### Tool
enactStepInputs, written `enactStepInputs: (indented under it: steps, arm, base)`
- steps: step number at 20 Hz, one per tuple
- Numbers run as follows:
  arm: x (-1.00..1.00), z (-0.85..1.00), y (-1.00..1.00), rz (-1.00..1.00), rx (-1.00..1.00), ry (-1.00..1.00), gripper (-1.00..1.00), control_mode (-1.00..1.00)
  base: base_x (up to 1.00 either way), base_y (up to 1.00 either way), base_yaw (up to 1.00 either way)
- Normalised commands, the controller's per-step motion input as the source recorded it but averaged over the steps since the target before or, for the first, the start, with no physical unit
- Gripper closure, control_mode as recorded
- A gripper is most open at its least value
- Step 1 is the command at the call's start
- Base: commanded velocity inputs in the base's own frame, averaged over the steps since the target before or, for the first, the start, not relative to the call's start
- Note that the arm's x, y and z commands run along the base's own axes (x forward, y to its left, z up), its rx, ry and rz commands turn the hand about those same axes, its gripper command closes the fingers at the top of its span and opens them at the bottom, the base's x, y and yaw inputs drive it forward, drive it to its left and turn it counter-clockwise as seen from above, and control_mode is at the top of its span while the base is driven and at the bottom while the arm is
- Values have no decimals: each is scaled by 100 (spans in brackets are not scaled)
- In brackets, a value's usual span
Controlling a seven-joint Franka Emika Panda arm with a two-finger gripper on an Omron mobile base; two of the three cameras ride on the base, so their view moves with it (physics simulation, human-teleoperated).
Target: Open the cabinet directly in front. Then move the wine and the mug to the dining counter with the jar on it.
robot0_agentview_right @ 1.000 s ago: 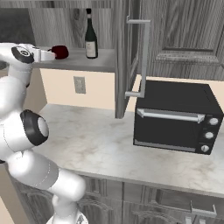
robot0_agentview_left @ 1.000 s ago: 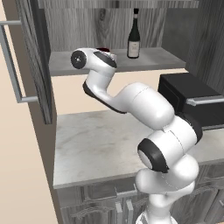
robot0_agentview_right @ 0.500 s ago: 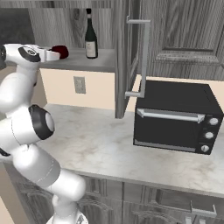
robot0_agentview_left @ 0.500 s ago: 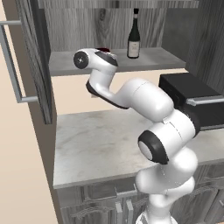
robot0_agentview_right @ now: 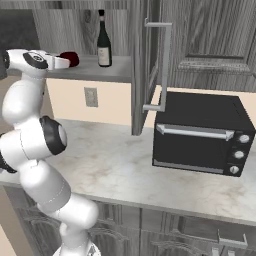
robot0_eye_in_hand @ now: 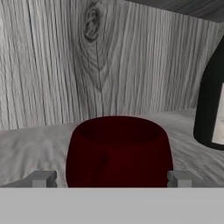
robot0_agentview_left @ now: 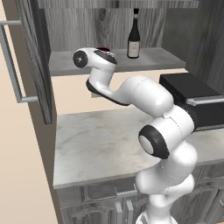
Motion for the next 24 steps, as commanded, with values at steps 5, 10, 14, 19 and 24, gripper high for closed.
enactStepInputs:
  steps: [5,10,14,19,24]
  arm:
    - [-4,-1,17,-4,-2,0,-100,-100]
    - [4,0,18,-5,0,0,-100,-100]
    - [12,0,14,-12,0,0,-100,-100]
    - [15,0,8,-10,0,0,100,-100]
    - [7,0,0,0,0,0,100,-100]
  base:
    - [0,0,0]
    - [0,0,0]
    - [0,0,0]
    - [0,0,0]
    - [0,0,0]
